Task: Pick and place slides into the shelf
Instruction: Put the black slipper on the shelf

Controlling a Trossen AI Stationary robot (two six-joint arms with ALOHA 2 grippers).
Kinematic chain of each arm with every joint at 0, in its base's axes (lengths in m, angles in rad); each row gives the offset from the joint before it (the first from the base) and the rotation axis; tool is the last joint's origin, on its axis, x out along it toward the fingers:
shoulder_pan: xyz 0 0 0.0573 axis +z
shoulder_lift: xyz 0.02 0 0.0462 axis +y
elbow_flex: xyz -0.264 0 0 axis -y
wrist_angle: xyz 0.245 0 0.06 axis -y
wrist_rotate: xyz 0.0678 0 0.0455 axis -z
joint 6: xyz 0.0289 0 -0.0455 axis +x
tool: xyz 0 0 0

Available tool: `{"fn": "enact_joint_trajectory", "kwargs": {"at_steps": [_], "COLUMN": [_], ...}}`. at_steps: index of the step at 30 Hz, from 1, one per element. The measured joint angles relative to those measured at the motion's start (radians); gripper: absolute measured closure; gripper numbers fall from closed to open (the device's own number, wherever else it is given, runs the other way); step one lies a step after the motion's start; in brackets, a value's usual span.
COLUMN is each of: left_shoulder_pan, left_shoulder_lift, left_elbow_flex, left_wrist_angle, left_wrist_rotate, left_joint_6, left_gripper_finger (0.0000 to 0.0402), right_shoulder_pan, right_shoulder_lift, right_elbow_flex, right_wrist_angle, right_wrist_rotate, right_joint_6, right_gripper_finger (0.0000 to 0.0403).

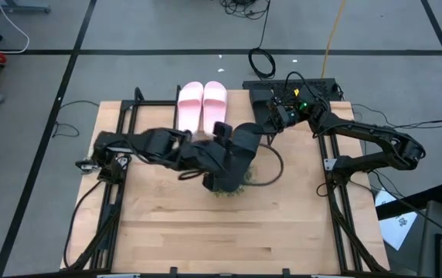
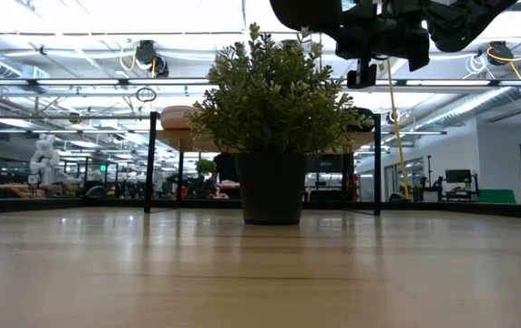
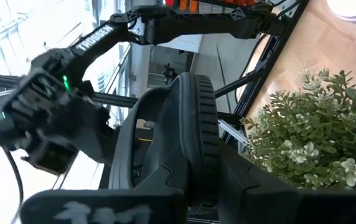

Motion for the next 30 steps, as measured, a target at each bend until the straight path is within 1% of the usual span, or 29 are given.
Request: {"fn": "enact_joint_trajectory", "kwargs": {"at_steps": [3,5,7,10,17,22,30], "left_shoulder_pan": [-0.002,-0.004,-0.004,-0.004,-0.004,0.007,0.035], "left_shoulder_lift": [0.032,0.047,0.05,0.051,0.039,0.045,0.046], "left_elbow_flex": [-0.001,-0.001,-0.001,0.0,0.0,0.0,0.0], "left_wrist_angle": [-0.003,-0.002,0.0,0.021,0.034,0.032,0.071], "left_wrist_rotate": [-0.031,-0.082,-0.141,-0.18,-0.192,-0.187,-0.169], "left_joint_6": [0.062,0.091,0.099,0.098,0.103,0.143,0.154], "left_gripper_finger": [0.0236,0.0236,0.0236,0.0236,0.0236,0.0238,0.0243], "right_shoulder_pan": [0.0,0.001,0.001,0.001,0.001,0.001,0.017], "right_shoulder_lift": [0.0,0.0,0.0,0.0,0.0,0.0,0.0], "right_elbow_flex": [-0.001,-0.001,-0.001,-0.001,-0.001,-0.001,-0.001], "right_wrist_angle": [0.01,0.014,0.015,0.015,0.015,0.014,0.019], "right_wrist_rotate": [0.002,0.002,0.003,0.004,0.002,0.005,0.049], "right_joint_6": [0.017,0.019,0.025,0.026,0.026,0.026,0.034], "right_gripper_finger": [0.0372,0.0372,0.0372,0.0372,0.0372,0.0372,0.0372]}}
